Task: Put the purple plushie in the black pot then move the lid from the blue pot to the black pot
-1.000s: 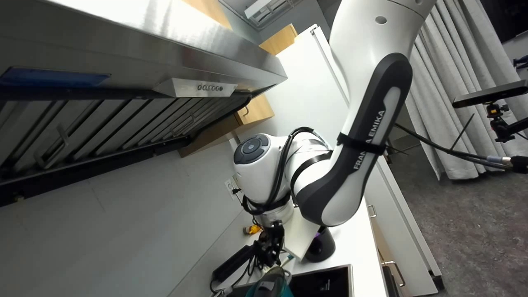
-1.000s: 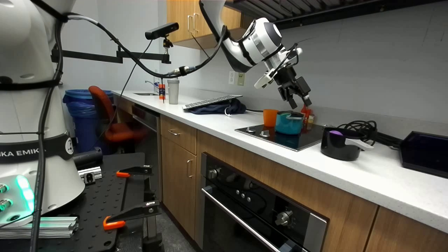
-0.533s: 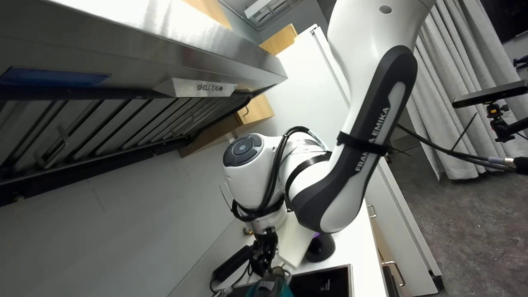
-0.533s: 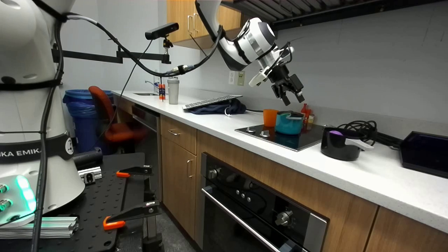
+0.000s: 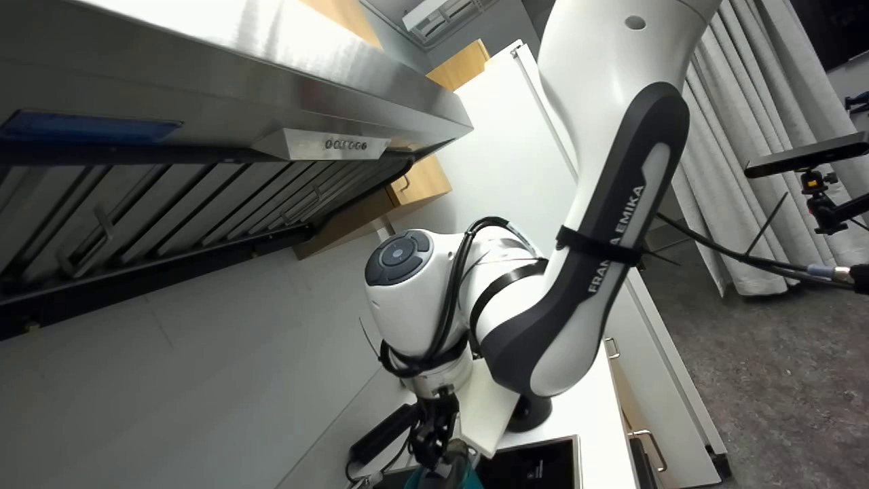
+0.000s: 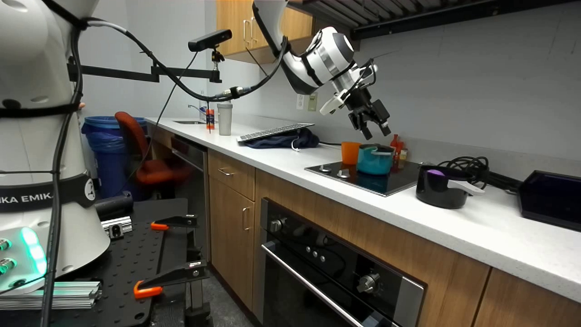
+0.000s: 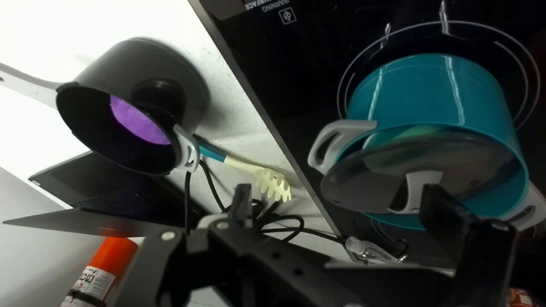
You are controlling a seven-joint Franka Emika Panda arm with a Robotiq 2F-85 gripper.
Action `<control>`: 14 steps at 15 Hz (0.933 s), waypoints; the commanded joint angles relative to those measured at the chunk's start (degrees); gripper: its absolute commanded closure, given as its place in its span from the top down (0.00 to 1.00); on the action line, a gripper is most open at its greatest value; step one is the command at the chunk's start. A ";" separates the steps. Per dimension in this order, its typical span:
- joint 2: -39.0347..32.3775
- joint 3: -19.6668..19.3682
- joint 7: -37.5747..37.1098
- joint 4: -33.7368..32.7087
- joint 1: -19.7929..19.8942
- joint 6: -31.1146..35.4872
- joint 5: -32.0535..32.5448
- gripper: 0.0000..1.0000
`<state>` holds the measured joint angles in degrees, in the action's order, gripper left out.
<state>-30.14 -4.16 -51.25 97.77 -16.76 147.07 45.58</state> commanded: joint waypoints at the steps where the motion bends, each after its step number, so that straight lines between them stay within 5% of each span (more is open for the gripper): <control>1: -1.81 0.49 2.17 -2.31 -0.22 -0.05 -0.52 1.00; 14: -6.61 1.38 5.52 -8.60 -1.59 -1.09 -2.61 0.95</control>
<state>-33.58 -2.67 -47.27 93.68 -17.29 147.07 44.63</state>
